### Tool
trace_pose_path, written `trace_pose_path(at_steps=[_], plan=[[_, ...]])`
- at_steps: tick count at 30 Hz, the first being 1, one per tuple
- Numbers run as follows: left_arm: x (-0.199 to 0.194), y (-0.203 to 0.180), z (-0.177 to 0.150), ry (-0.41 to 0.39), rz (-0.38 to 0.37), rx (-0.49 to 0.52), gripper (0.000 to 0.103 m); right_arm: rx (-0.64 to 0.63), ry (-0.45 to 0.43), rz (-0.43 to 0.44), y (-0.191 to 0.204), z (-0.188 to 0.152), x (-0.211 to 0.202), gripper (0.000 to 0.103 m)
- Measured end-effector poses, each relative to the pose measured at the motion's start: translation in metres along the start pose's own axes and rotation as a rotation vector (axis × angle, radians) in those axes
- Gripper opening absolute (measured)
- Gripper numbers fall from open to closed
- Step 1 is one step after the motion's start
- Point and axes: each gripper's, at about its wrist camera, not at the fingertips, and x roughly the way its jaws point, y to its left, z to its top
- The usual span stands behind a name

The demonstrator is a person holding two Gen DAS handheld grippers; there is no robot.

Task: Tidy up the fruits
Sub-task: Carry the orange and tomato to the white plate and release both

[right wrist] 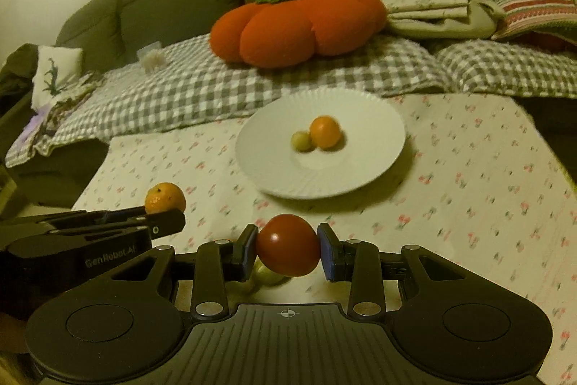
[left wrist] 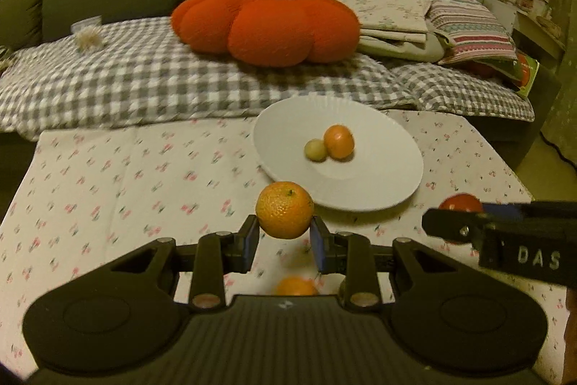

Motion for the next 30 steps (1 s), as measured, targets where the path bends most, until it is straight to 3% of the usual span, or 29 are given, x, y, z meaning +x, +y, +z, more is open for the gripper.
trace_pose_path(at_steps=[12, 30], plan=[[0.049, -0.027, 0.020, -0.043, -0.073, 0.103, 0.029, 0.046, -0.030, -0.054, -0.042, 0.045, 0.040, 0.034], [0.092, -0.041, 0.013, -0.019, -0.062, 0.181, 0.029, -0.038, 0.022, -0.086, -0.048, 0.050, 0.106, 0.034]])
